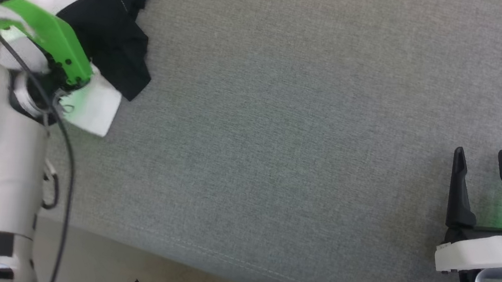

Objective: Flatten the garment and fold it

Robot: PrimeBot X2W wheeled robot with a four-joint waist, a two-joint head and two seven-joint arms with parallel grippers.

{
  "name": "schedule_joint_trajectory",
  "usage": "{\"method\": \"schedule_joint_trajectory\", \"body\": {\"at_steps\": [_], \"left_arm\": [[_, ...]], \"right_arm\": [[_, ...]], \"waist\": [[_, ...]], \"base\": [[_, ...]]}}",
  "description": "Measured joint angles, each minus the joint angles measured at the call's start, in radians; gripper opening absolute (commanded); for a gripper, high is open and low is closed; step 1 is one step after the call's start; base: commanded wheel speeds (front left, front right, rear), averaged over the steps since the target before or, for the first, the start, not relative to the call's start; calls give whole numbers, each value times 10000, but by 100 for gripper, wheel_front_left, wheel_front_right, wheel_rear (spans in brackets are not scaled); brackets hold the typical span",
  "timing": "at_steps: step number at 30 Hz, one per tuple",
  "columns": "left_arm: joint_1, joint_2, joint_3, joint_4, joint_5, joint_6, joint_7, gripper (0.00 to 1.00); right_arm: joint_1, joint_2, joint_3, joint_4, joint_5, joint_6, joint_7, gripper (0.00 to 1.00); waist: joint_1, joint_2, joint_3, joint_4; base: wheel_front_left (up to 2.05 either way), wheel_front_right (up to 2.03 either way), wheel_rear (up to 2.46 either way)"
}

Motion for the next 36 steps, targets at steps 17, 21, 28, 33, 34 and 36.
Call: {"method": "schedule_joint_trajectory", "body": {"at_steps": [17, 21, 28, 33, 34, 36], "left_arm": [[-2208, 458, -203, -479, 830, -1108, -4939, 0], [-3406, 570, -602, -754, 928, -1319, -4744, 0], [-5520, 213, -1377, -880, 1009, -1590, -4612, 0], [-6536, -477, -1799, -462, 773, -1718, -4752, 0], [-6682, -646, -1841, -359, 644, -1720, -4801, 0], [-6782, -957, -1877, -201, 441, -1772, -4903, 0]], "right_arm": [[225, 4, 441, 1269, 633, 0, -464, 100], [221, 6, 642, 1735, 986, 0, -738, 100], [230, 8, 974, 2654, 1444, 0, -1149, 100], [225, 0, 995, 3068, 1580, 0, -1342, 100], [223, 0, 986, 3126, 1613, 0, -1354, 100], [225, 2, 970, 3225, 1620, 0, -1392, 100]], "waist": [[-2, 0, -2208, 232], [-2, 0, -2780, 55], [-2, 0, -3446, -798], [-2, 0, -3732, -1595], [-2, 0, -3776, -1757], [-2, 0, -3847, -2040]], "base": [[0, 0, 0], [0, 0, 0], [0, 0, 0], [0, 0, 0], [0, 0, 0], [0, 0, 0]]}}
